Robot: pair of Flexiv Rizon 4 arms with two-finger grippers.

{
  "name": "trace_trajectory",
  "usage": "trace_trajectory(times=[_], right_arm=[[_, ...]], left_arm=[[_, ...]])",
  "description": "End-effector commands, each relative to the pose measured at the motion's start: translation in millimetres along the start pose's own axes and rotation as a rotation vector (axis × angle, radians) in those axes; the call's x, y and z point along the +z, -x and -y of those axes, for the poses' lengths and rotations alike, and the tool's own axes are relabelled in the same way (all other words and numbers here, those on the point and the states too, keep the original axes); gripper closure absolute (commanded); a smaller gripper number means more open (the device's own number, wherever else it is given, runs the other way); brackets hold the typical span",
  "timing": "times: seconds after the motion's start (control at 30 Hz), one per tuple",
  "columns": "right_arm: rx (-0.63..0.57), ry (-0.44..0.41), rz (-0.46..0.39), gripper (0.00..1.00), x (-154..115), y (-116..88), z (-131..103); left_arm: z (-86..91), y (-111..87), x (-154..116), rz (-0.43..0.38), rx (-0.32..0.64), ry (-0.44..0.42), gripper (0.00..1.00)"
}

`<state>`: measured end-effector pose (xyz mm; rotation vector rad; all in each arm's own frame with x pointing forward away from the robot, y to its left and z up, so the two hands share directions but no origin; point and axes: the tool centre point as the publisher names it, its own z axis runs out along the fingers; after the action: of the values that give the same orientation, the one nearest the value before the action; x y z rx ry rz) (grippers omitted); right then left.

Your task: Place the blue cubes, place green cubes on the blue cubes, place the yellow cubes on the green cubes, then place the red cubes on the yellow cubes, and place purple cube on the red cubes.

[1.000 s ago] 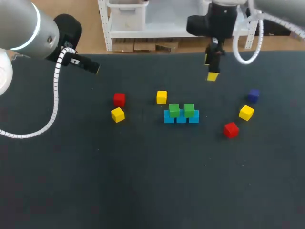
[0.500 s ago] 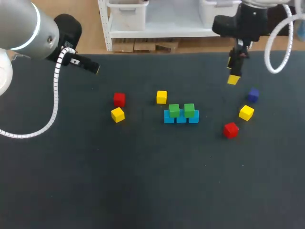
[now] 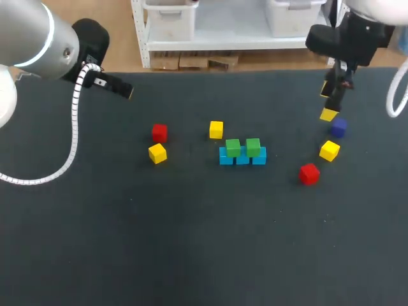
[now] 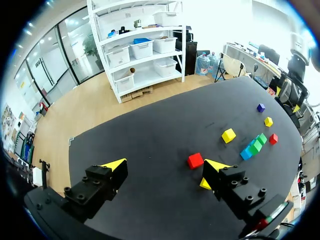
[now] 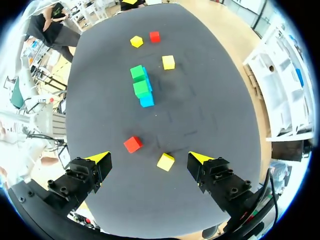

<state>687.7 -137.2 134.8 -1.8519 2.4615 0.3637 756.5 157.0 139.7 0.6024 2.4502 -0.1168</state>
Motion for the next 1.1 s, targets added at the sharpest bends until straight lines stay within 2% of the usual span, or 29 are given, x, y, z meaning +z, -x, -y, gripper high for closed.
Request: trace_trajectory(times=[0.03,0.1,0.67,0.87,1.1], right_arm=[[-0.025,-0.559,0.01,0.0,5,-4,-6],[-0.089,-0.465,-0.05,0.0,10,3,-6],[-0.089,-0.465,-0.05,0.0,10,3,-6],[0.005,-0.5,0.158,0.0,-6,12,-1],[0.155,-0.582,0.328,0.0,-21,-4,11]], left_arm=[[0.0,0.2,0,0.0,0.0,0.0,0.0],[0.0,0.2,0,0.0,0.0,0.0,0.0],[0.0,0.2,0,0.0,0.0,0.0,0.0],[0.0,0.2,0,0.0,0.0,0.0,0.0],[0.0,0.2,0,0.0,0.0,0.0,0.0]])
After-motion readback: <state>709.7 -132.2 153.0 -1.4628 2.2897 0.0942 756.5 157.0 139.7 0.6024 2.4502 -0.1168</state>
